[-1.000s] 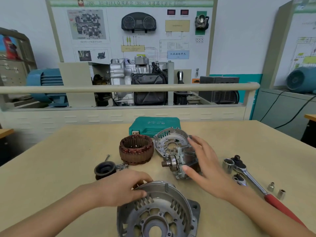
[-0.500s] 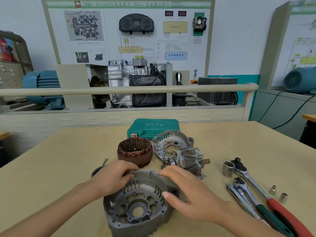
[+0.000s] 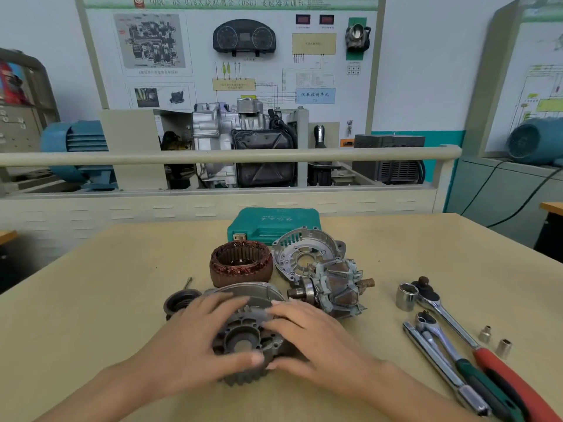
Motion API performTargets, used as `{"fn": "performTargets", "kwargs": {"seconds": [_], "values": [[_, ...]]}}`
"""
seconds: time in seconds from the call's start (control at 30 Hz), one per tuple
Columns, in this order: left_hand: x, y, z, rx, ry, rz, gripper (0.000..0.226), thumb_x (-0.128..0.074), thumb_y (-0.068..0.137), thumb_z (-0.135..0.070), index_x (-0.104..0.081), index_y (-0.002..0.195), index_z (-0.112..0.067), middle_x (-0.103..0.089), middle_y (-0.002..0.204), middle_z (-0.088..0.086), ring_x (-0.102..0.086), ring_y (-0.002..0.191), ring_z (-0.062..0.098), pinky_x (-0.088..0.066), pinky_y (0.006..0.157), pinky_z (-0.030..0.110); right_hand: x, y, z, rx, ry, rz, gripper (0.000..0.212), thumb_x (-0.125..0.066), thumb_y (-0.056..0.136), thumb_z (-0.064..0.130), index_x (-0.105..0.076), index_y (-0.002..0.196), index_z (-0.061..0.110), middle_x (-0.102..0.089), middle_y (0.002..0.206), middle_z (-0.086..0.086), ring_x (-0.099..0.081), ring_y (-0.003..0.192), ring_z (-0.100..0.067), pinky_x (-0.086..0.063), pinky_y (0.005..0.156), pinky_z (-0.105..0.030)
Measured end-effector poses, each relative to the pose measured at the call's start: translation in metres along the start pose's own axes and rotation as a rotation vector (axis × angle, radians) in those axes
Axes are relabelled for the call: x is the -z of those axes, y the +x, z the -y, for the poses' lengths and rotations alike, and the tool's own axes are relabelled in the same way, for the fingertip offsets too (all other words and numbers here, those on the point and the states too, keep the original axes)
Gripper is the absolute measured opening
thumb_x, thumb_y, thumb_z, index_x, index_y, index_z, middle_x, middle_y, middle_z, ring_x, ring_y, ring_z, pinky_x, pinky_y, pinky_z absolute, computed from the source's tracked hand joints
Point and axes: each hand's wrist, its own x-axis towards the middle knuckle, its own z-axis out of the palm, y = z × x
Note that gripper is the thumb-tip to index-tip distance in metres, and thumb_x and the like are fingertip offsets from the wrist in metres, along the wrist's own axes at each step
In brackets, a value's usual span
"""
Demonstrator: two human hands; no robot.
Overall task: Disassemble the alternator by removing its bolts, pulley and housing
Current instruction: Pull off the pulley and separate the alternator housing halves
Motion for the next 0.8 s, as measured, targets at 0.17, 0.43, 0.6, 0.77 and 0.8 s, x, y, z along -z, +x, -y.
{"fn": "performTargets", "kwargs": {"seconds": [0.17, 0.43, 0.6, 0.77, 0.8], "values": [[-0.010, -0.004, -0.003, -0.031, 0.143, -0.017, 0.091, -0.024, 0.054, -0.097, -0.035, 0.135, -0.057, -0.029, 0.141, -0.032, -0.023, 0.134, -0.008, -0.022, 0.111, 0.018, 0.016, 0.005, -0.004, 0.030, -0.149, -0.263, 0.073, -0.054, 0.073, 0.064, -0.058, 0.124, 0.012, -0.060, 0.126, -0.001, -0.049, 0.121, -0.009, -0.026, 0.111, -0.039], [-0.015, -0.004, 0.001, -0.031, 0.145, -0.032, 0.080, -0.019, 0.051, -0.094, -0.060, 0.111, -0.060, -0.050, 0.122, -0.036, -0.037, 0.117, -0.013, -0.030, 0.099, 0.014, 0.052, 0.019, -0.061, -0.349, -0.480, 0.252, 0.124, -0.048, 0.056, 0.089, -0.001, 0.151, 0.024, -0.022, 0.154, -0.011, -0.018, 0.143, -0.028, -0.005, 0.119, -0.043], [-0.019, -0.005, -0.002, -0.017, 0.138, -0.079, 0.068, -0.021, 0.055, -0.091, -0.058, 0.107, -0.065, -0.060, 0.107, -0.037, -0.040, 0.098, -0.012, -0.033, 0.088, 0.011, 0.049, 0.024, -0.063, -0.360, -0.487, 0.311, 0.112, -0.068, 0.064, 0.067, -0.010, 0.148, 0.022, -0.038, 0.135, -0.012, -0.041, 0.122, -0.029, -0.038, 0.097, -0.039], [-0.021, -0.002, 0.000, -0.022, 0.137, -0.107, 0.058, -0.021, 0.055, -0.090, -0.048, 0.103, -0.073, -0.060, 0.095, -0.040, -0.036, 0.085, -0.012, -0.029, 0.077, 0.008, 0.041, 0.014, -0.054, -0.415, -0.450, 0.229, 0.100, -0.067, 0.066, 0.059, -0.015, 0.144, 0.025, -0.034, 0.134, -0.010, -0.038, 0.122, -0.029, -0.034, 0.099, -0.041], [-0.022, -0.002, 0.000, -0.023, 0.136, -0.108, 0.056, -0.020, 0.056, -0.090, -0.045, 0.104, -0.074, -0.061, 0.097, -0.039, -0.036, 0.084, -0.013, -0.030, 0.076, 0.009, 0.041, 0.013, -0.052, -0.427, -0.456, 0.212, 0.099, -0.067, 0.065, 0.058, -0.015, 0.143, 0.026, -0.034, 0.134, -0.010, -0.038, 0.122, -0.029, -0.034, 0.098, -0.041]]}}
